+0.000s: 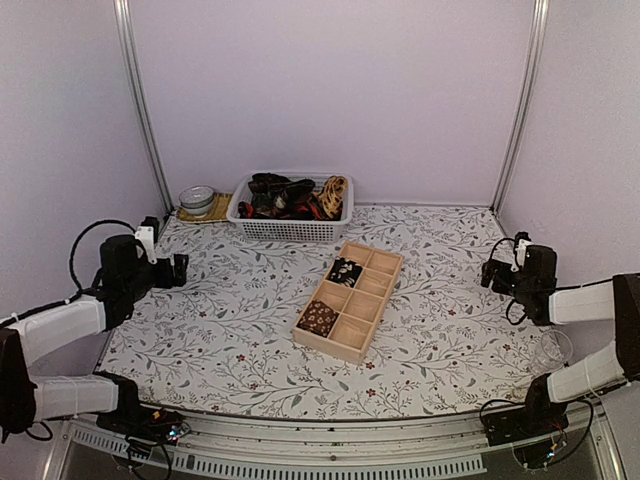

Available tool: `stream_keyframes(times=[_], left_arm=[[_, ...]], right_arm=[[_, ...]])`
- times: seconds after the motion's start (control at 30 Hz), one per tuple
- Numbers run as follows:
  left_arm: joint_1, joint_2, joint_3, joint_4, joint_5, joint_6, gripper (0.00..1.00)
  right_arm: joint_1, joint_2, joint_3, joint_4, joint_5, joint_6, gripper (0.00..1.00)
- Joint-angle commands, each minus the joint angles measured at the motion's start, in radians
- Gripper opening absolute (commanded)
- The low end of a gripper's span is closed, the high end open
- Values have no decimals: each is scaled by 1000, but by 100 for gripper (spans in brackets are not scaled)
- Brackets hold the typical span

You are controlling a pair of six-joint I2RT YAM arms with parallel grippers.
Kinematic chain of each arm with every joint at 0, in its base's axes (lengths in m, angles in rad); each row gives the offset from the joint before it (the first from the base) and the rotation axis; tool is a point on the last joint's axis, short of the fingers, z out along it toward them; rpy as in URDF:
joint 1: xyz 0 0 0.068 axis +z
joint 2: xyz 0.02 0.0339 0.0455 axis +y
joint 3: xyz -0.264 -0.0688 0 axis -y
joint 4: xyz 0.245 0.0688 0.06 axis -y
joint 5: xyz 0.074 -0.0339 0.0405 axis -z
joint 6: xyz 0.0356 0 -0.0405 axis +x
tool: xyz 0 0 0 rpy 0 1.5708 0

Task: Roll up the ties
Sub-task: Reset both arms

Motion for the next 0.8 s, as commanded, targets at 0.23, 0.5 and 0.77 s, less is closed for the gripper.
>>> stream_keyframes(times=[0.23,0.5,0.77], left_arm=[[251,164,-281,785,220,-15,100],[256,383,-285,1121,237,36,100],[231,492,-281,1219,200,49,100]], right_arm=[[-2,185,-283,1031,50,-72,100],[-2,236,-251,1024,-57,-122,100],[-4,232,-178,873,65,-80,100]])
